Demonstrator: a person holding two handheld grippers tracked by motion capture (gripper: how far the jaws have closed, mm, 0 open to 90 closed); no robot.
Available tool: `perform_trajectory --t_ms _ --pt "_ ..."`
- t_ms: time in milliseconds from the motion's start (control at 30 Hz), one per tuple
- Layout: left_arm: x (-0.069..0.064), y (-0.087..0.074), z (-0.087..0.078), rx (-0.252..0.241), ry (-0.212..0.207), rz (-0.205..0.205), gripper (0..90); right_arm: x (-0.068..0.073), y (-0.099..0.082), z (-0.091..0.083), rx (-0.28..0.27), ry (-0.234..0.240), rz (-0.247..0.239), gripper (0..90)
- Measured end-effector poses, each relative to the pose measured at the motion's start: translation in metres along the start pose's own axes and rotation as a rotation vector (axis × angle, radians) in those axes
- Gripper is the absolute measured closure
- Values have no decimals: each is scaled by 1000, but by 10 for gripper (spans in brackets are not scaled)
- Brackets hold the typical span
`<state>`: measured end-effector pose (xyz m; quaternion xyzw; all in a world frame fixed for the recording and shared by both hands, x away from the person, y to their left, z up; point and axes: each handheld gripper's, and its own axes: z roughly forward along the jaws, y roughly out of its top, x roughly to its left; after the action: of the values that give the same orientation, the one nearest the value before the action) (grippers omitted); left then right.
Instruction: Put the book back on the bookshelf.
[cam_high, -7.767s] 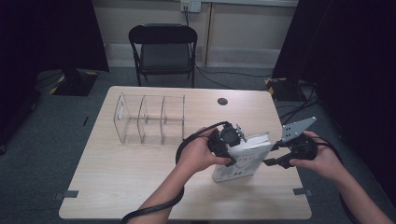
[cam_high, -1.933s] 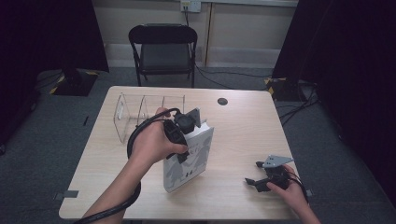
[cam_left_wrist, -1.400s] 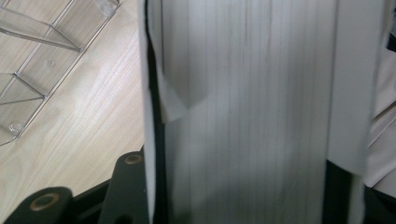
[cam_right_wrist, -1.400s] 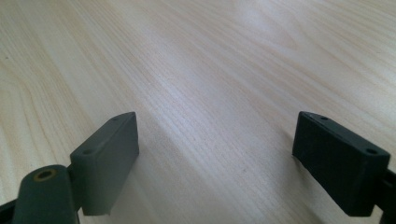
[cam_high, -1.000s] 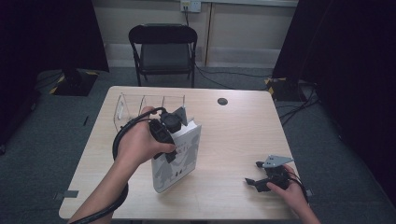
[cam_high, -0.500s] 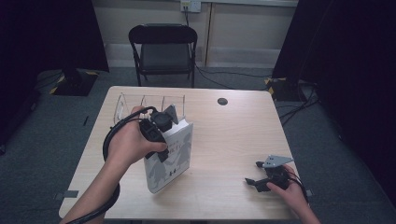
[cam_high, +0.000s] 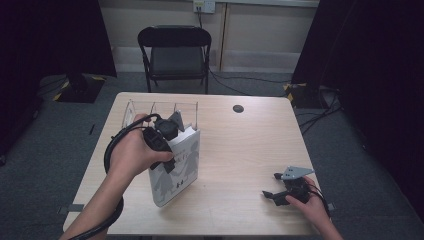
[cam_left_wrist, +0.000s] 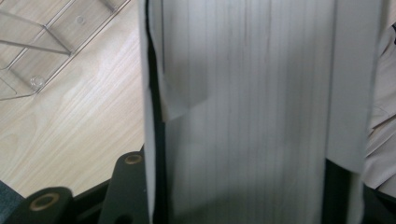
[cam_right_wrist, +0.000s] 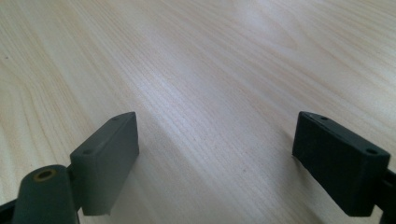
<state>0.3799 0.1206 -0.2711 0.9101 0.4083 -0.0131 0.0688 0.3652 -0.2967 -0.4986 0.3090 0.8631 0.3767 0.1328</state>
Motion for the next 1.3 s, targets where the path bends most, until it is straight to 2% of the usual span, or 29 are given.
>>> perform_trajectory --t_ms 233,300,333,467,500,667,733,800,833,867,1033,1300 --pt "5 -5 -1 -4 -7 -28 530 0 0 0 0 1 1 140" --pt "7 -5 -2 0 -5 -23 531 0 0 0 1 1 1 140" --pt "9 -6 -1 0 -13 -39 530 0 0 0 0 0 0 140" --pt "14 -8 -1 -2 -5 -46 531 0 0 0 1 1 1 140" --pt "17 -8 1 -6 -14 -75 531 0 0 0 0 1 -1 140" --pt "21 -7 2 -4 -1 -77 531 0 0 0 0 0 0 140" --pt "21 -6 3 -2 -5 -101 531 0 0 0 1 2 0 140" --pt "21 -6 4 -3 0 -102 531 0 0 0 1 1 1 140" --pt "22 -5 4 -1 10 -81 531 0 0 0 0 0 0 140" --pt "22 -5 4 -1 12 -80 531 0 0 0 1 0 0 140" --pt "23 -3 6 9 5 -113 530 0 0 0 0 0 0 140" --pt "25 2 7 10 12 -117 531 0 0 0 0 0 0 140"
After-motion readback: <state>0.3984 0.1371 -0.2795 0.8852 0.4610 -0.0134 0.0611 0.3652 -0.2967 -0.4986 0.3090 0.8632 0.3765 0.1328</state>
